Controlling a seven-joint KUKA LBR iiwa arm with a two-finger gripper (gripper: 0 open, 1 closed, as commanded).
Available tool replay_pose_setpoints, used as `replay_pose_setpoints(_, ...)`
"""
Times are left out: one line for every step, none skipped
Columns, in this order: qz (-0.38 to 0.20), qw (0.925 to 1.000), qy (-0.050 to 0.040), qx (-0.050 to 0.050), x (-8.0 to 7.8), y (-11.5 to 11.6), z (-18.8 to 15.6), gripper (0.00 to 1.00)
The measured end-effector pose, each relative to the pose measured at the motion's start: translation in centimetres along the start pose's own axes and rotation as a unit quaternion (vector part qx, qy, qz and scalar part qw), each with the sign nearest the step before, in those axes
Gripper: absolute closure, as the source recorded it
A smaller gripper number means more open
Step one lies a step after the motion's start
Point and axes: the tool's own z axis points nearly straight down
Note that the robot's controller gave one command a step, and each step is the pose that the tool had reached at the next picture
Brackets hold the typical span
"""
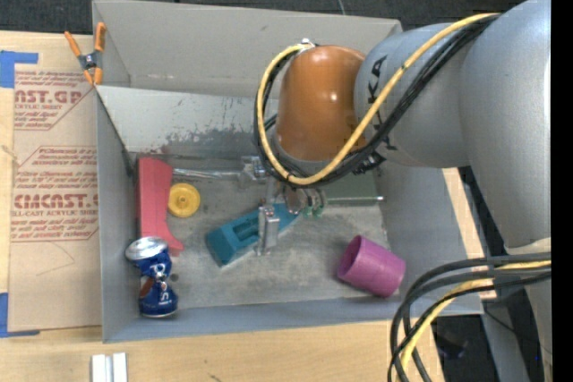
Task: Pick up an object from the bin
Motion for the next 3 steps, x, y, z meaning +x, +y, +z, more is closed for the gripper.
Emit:
replay_pose_setpoints(-0.023, 0.9997, -0.0015, 0.000, -0.4, -0.2, 3.8, 0.00)
replay_pose_setpoints(-0.071, 0.9975, 0.0036, 0.001, -1.5, 0.3, 6.1, 1.00)
replay_pose_setpoints(-0.071, 0.9975, 0.0035, 0.000, -1.5, 0.3, 6.1, 1.00)
